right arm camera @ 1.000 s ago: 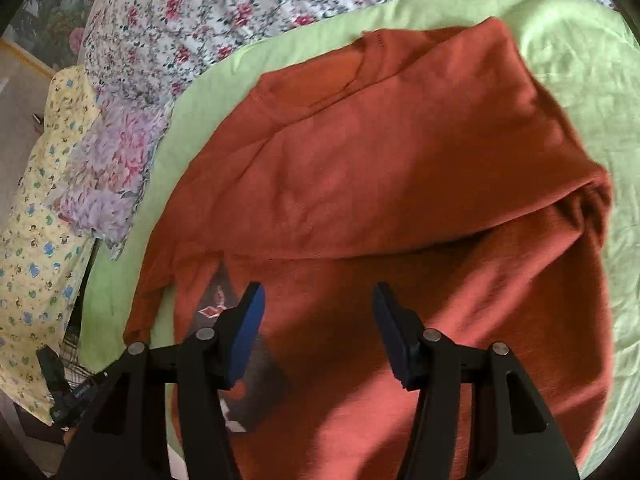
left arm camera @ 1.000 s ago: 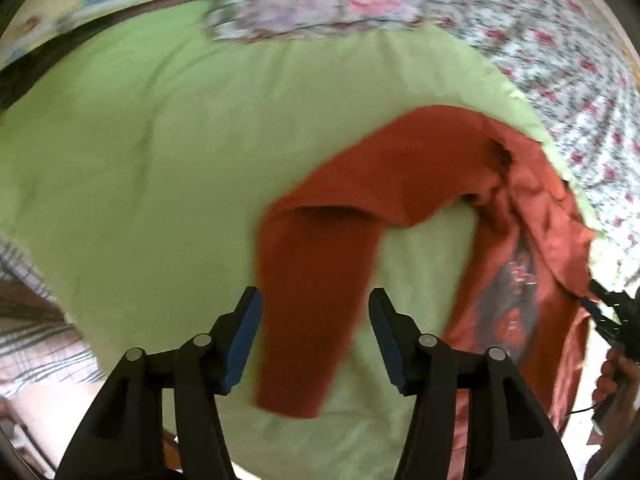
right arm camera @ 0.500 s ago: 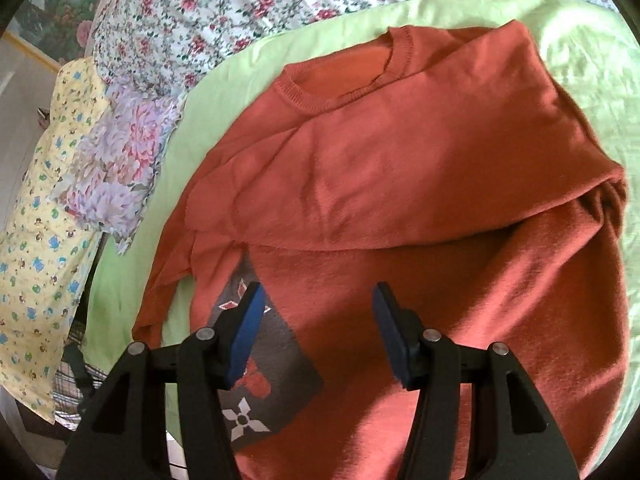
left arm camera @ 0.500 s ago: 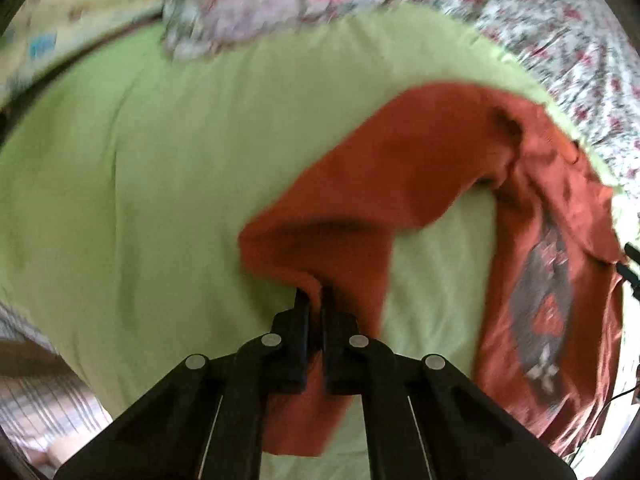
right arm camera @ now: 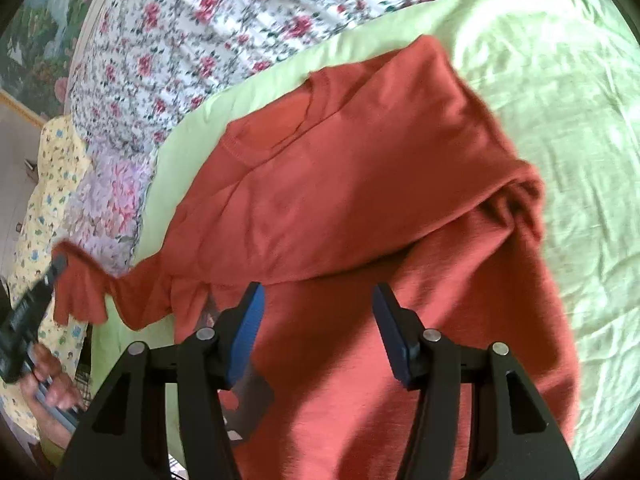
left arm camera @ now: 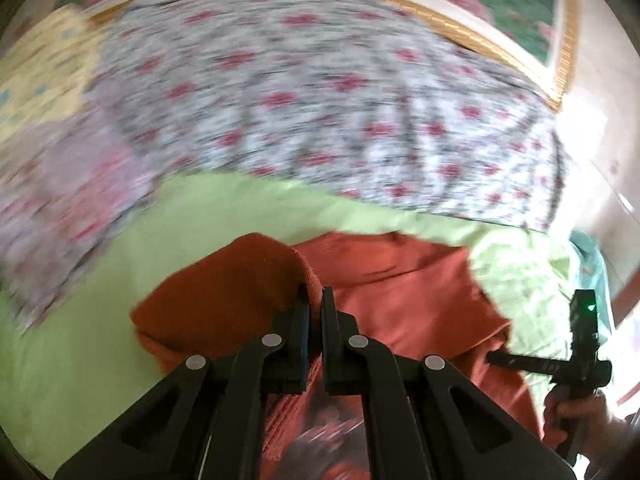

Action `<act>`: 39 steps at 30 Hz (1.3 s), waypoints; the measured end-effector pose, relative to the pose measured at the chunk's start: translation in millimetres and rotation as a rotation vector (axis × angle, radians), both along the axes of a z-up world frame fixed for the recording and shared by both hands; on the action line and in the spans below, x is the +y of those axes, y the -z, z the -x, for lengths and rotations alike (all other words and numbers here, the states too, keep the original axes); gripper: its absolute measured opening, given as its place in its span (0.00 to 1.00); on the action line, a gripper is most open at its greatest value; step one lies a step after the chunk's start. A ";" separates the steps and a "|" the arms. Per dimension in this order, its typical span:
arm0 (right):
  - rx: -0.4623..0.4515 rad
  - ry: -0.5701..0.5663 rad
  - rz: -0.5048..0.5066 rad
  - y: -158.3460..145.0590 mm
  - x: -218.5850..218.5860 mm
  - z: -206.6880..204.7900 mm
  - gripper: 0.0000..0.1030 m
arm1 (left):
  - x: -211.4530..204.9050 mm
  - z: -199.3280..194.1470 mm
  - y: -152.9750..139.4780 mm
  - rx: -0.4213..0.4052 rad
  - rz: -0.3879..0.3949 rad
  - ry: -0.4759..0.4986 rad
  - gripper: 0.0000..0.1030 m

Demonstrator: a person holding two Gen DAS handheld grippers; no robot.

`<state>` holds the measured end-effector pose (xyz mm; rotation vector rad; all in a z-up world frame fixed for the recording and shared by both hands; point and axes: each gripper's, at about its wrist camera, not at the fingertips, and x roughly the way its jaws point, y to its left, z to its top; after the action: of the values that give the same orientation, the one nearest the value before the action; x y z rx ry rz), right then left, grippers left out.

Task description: Fold small clothes

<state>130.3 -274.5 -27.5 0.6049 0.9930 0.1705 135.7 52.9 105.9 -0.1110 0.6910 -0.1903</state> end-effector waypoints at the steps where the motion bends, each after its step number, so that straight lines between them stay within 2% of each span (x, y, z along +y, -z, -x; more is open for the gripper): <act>1: -0.003 0.013 0.000 -0.4 -7.9 2.6 0.56 | -14.6 -5.8 1.8 -0.004 -0.003 0.029 0.02; 5: -0.010 0.069 0.003 0.4 -34.9 11.7 0.56 | -86.4 -42.6 23.1 0.034 -0.008 0.139 0.02; 11: 0.010 0.153 -0.006 12.4 -78.6 26.4 0.56 | -177.3 -83.7 83.7 0.132 -0.081 0.262 0.02; 17: 0.028 0.205 -0.012 23.8 -108.6 35.5 0.56 | -219.6 -101.2 133.9 0.231 -0.128 0.307 0.06; 19: 0.026 0.206 -0.014 24.5 -113.6 35.4 0.56 | -222.3 -102.5 140.6 0.270 -0.110 0.317 0.15; 20: 0.024 0.205 -0.014 24.5 -115.2 34.8 0.56 | -221.3 -101.6 141.0 0.280 -0.100 0.320 0.20; 22: 0.019 0.199 -0.007 23.3 -114.8 33.2 0.56 | -215.0 -92.4 138.1 0.293 -0.082 0.326 0.42; 25: 0.000 0.164 0.010 19.3 -107.6 28.3 0.56 | -198.5 -70.4 127.1 0.273 -0.072 0.326 0.50; 31: -0.071 0.015 0.101 7.7 -71.5 9.1 0.60 | -119.5 -23.5 123.1 0.310 -0.068 0.195 0.52; 35: -0.155 -0.146 0.253 -3.0 -32.7 -7.8 0.60 | -54.1 -5.3 130.9 0.332 -0.127 0.010 0.53; 38: -0.211 -0.267 0.390 -8.6 -4.3 -18.7 0.60 | -20.0 -1.1 144.2 0.362 -0.159 -0.091 0.54; 39: -0.215 -0.293 0.400 -9.3 1.7 -21.6 0.60 | -13.3 -1.1 148.8 0.371 -0.168 -0.110 0.54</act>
<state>151.9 -272.8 -18.3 0.0714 0.8707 0.2811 136.8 39.6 -42.9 -0.0227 1.0642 -0.0038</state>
